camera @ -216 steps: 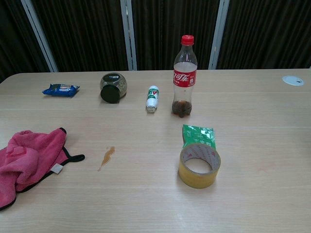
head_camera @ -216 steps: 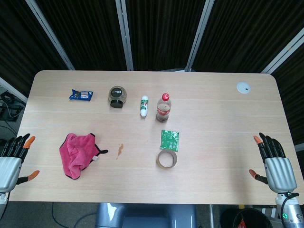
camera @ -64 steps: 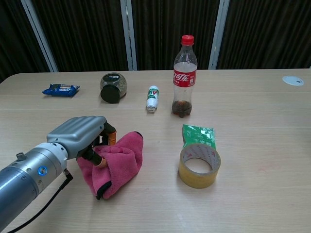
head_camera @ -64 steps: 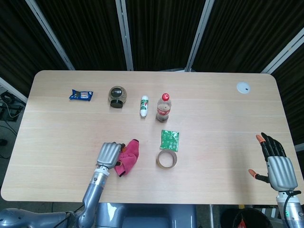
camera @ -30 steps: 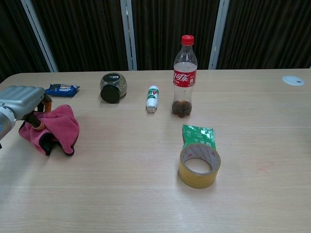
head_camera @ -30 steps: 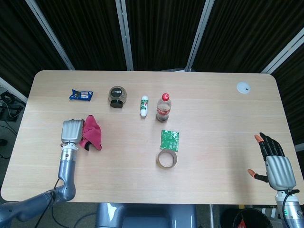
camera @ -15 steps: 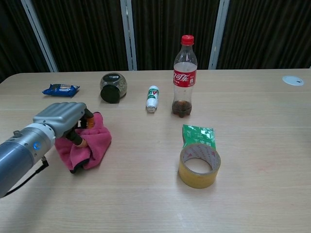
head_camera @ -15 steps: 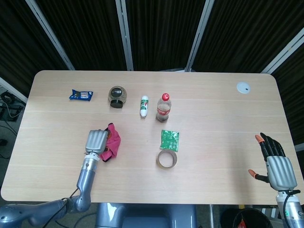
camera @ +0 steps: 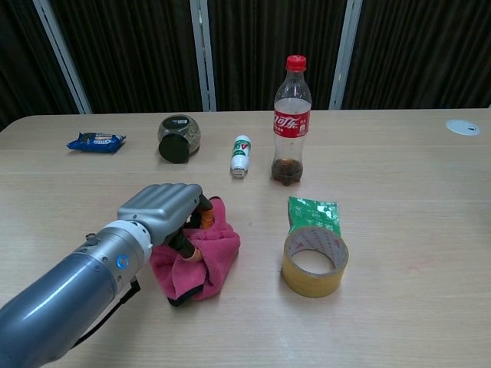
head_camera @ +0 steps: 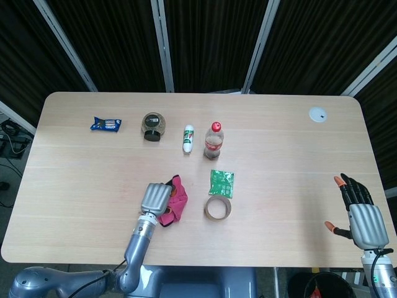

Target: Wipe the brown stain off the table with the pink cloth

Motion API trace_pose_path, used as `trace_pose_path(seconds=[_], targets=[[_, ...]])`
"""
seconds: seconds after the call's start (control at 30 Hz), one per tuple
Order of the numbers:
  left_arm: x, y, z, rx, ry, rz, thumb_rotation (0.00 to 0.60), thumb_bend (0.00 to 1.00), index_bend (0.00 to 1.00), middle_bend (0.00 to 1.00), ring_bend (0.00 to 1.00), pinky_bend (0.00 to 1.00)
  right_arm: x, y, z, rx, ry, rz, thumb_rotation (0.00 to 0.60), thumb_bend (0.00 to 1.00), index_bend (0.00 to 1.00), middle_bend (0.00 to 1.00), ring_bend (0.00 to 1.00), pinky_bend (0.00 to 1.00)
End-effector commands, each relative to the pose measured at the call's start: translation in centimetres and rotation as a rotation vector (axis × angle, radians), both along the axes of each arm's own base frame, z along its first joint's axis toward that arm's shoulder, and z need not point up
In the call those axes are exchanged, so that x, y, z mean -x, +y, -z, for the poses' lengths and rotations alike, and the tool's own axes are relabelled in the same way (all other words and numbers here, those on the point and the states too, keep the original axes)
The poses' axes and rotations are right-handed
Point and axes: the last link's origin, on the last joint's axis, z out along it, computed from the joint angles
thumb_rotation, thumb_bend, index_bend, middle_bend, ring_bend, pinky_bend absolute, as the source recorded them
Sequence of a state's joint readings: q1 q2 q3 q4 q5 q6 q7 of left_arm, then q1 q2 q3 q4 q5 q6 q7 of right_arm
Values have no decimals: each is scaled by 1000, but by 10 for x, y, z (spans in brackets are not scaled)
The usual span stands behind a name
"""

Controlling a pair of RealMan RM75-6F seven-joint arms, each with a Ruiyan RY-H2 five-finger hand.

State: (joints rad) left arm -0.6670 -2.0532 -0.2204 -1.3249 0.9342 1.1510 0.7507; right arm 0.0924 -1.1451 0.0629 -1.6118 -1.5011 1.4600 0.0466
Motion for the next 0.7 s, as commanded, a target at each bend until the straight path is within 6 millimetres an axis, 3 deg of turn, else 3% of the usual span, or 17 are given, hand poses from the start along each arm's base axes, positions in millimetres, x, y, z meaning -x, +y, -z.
trace_pose_path(seconds=[0.03, 0.3, 0.47, 0.7], targets=[[-7, -5, 4, 16, -4, 8, 600, 586, 853, 591, 500, 603, 0, 0, 0, 0, -1, 1, 600, 11, 24, 0, 0, 80], [0, 3, -2, -18, 22, -9, 600, 585, 853, 590, 499, 603, 0, 0, 0, -2, 1, 1, 600, 12, 25, 0, 0, 80], [26, 23, -20, -79, 70, -68, 600, 587, 852, 590, 500, 603, 0, 1, 0, -2, 2, 1, 600, 13, 25, 0, 0, 80], [67, 54, -59, -180, 114, -142, 600, 586, 853, 590, 499, 602, 0, 0, 1, -4, 7, 1, 600, 12, 25, 0, 0, 80]])
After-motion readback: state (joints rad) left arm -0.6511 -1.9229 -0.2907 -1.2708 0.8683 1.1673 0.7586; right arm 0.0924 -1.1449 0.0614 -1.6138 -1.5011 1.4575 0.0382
